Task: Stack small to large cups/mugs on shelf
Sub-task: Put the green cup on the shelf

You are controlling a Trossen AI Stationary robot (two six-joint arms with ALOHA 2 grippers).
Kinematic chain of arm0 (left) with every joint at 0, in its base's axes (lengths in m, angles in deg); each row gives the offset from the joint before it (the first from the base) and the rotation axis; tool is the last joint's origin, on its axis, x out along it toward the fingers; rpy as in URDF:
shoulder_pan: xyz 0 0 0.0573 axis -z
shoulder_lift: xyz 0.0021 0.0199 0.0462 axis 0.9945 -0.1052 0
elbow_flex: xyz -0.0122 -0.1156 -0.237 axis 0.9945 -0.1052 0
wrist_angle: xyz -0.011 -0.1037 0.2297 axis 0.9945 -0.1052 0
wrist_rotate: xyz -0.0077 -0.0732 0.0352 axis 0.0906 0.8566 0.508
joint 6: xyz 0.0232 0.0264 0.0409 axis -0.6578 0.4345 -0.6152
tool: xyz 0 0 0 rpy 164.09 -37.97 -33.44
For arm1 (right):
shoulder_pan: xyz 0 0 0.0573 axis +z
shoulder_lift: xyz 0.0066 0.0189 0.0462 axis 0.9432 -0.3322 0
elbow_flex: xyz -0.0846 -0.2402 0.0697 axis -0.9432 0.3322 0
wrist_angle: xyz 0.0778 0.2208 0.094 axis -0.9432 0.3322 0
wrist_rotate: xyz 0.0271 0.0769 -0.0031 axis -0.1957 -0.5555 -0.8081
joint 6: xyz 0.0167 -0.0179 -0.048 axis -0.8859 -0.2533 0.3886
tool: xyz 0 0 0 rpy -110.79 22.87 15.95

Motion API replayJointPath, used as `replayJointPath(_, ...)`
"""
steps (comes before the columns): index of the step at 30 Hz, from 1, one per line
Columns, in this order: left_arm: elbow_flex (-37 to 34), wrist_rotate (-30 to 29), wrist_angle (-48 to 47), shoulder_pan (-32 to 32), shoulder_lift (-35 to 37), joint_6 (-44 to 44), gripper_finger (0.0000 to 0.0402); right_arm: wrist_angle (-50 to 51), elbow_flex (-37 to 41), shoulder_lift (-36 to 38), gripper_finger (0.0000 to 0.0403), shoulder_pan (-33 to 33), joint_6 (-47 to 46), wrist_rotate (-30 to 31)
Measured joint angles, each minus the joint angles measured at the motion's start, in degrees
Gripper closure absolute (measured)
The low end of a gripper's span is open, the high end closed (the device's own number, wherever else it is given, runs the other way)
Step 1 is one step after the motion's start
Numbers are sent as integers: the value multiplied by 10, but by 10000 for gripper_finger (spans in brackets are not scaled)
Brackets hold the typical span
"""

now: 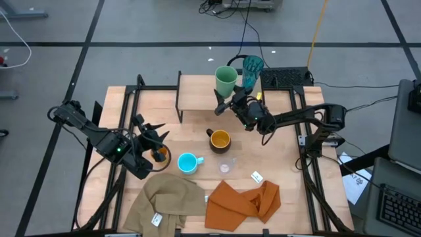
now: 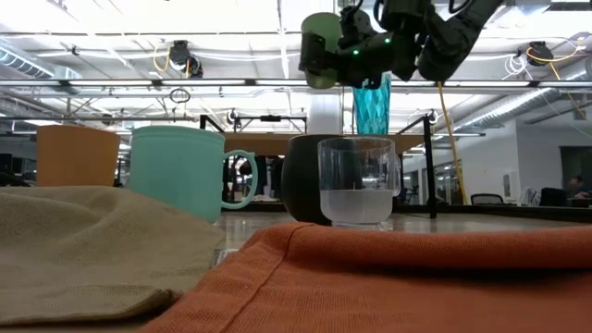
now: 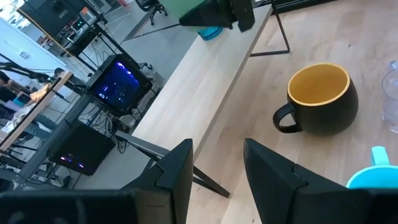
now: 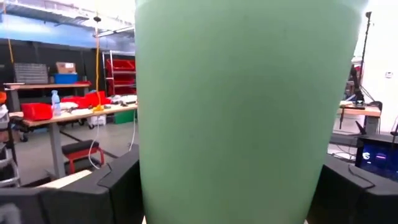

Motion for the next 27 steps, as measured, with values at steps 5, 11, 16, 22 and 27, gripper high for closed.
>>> replayJointPath(5, 0, 2, 0, 0, 0, 1, 259, -3, -31, -30, 96, -6, 9, 0)
replayJointPath(11, 0, 10, -1, 0, 0, 5, 259, -1, -33, -51, 96, -20, 1, 18)
replayJointPath(16, 0, 11, -2, 0, 0, 4, 259, 8, -33, -56, 96, -33, -12, 24)
replayJointPath(22, 0, 11, -2, 0, 0, 3, 259, 19, -32, -56, 96, -42, -32, 31)
replayJointPath(27, 0, 12, -2, 0, 0, 2, 259, 47, -32, -56, 96, -51, -45, 31)
